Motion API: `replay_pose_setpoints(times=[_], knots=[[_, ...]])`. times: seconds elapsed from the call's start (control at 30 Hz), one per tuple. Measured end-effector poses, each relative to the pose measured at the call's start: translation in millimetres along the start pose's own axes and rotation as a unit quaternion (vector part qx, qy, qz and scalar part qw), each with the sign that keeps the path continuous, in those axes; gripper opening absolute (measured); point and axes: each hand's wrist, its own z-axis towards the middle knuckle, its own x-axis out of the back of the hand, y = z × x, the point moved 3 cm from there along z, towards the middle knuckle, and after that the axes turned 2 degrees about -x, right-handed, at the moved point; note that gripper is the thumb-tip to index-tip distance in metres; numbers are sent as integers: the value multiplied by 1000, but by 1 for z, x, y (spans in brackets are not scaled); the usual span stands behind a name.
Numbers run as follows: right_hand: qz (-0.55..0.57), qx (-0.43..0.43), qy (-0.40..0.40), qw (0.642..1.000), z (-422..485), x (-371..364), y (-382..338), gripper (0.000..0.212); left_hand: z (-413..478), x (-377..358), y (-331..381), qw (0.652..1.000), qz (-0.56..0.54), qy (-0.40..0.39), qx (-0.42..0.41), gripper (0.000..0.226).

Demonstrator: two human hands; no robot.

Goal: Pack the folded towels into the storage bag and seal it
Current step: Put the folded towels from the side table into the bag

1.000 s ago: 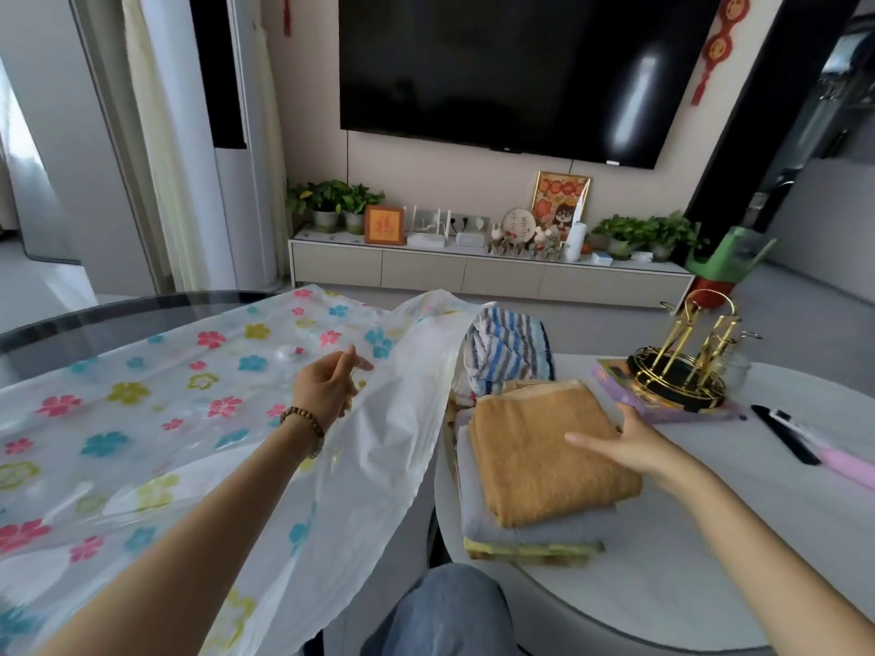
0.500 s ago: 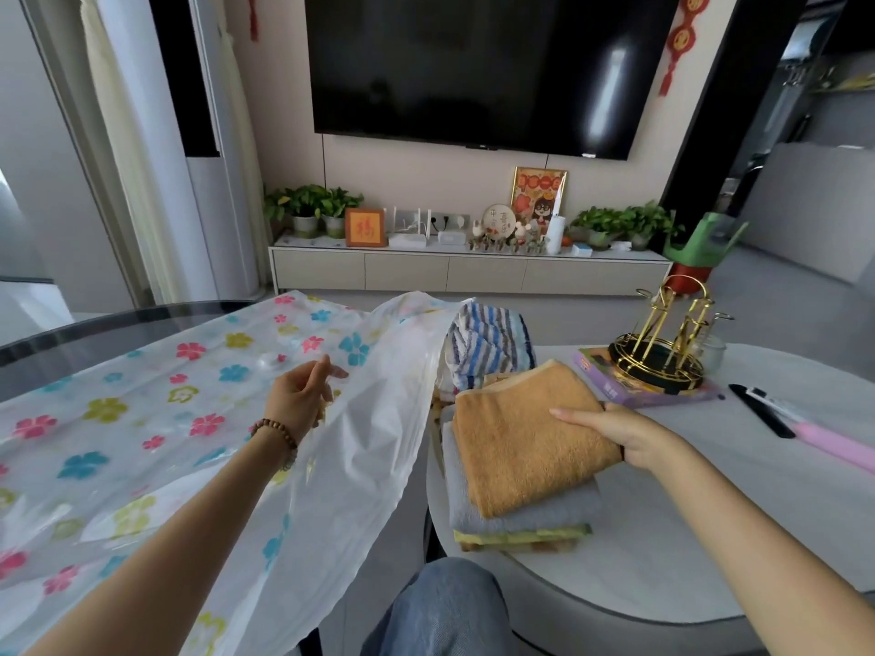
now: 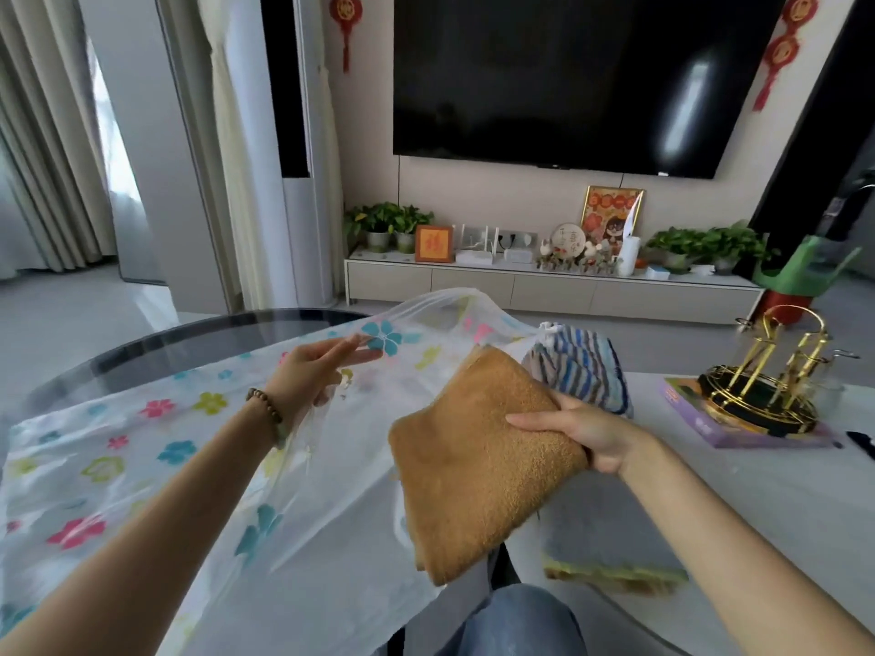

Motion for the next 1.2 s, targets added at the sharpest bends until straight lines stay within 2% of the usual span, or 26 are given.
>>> replay_pose_setpoints(times=[0.07,0.13,0.27,0.33,0.37,0.4,0.47,0.53,0.6,0.7,0.83,0.93,1.03,1.2], knots=[[5,0,-25,1000,23,-33,4,52,-6,15,9,1000,-16,-4,8,27],[21,18,-13,1000,48,-63,10,51,-12,27,16,999,-33,-4,17,34],[35,46,96,994,88,-104,32,73,-21,41,22,997,-65,-1,29,29],[-54,36,164,984,98,-115,49,86,-24,44,22,996,-79,-7,34,27],[-155,33,198,967,99,-118,58,90,-25,44,21,996,-85,-10,36,28],[-275,47,222,934,99,-120,67,91,-26,44,21,995,-89,-14,39,28],[-455,160,202,852,98,-129,83,81,-26,43,20,995,-92,-21,40,27],[-530,217,85,815,96,-138,103,60,-26,43,19,994,-94,-28,37,27],[-577,182,-2,796,96,-137,127,58,-25,44,20,994,-102,-36,36,26],[-659,123,-7,742,102,-120,144,74,-24,43,20,993,-99,-43,48,25],[-644,73,8,761,136,-117,133,57,-27,39,20,991,-100,-59,61,25],[-625,61,47,777,179,-121,110,47,-31,37,27,988,-118,-82,56,33],[-622,36,87,777,216,-114,86,43,-31,37,30,987,-130,-85,47,35],[-566,0,108,817,232,-116,68,42,-26,34,19,986,-144,-75,39,32]])
